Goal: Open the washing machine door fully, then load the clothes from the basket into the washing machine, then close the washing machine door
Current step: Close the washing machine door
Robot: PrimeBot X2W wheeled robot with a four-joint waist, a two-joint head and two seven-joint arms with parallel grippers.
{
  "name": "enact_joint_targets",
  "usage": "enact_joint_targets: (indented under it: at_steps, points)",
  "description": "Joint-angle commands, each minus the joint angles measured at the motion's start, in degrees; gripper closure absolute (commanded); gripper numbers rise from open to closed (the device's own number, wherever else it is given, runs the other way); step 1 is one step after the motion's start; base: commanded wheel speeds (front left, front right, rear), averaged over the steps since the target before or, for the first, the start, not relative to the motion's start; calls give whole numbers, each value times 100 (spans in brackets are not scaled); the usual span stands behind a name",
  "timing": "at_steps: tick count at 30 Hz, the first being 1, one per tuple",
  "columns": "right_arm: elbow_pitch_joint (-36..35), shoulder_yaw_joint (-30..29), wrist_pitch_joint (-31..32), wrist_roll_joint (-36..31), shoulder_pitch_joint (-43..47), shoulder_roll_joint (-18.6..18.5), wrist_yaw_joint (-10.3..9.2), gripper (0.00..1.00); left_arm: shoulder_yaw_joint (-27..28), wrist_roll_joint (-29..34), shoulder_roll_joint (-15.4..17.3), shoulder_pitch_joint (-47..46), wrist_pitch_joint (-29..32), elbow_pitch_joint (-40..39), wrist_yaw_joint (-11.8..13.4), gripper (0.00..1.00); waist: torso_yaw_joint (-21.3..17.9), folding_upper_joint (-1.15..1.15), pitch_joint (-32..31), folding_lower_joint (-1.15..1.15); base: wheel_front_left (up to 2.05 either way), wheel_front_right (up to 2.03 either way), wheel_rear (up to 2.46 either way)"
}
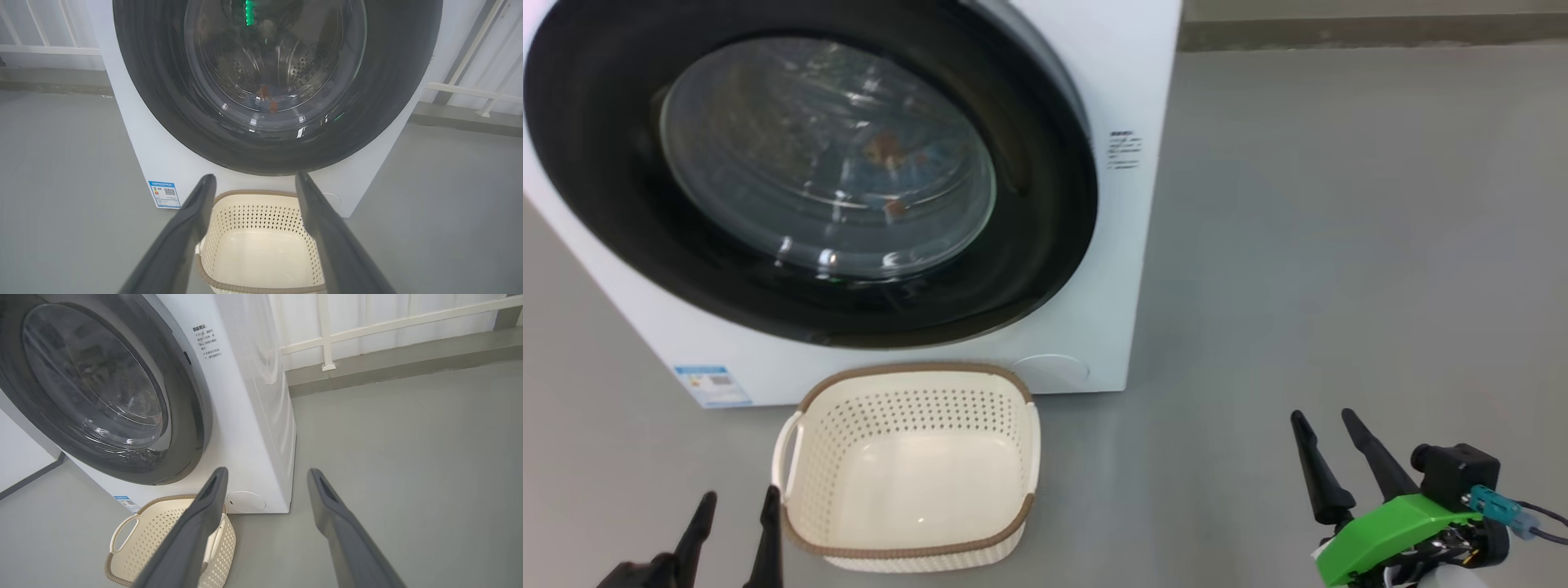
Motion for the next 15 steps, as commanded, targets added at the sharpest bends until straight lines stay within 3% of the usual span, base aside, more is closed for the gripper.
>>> enact_joint_targets:
  at_steps: [1,15]
  points:
    - [-184,68,-28,-74,52,-83,-9,0,294,90,136,-27,-37,-132,-15,0,-202,0,-135,0,0,0,0]
    - [-388,-44,-28,-163,283,-197,-9,0,505,221,127,185,-37,-265,-15,0,-387,0,-180,0,0,0,0]
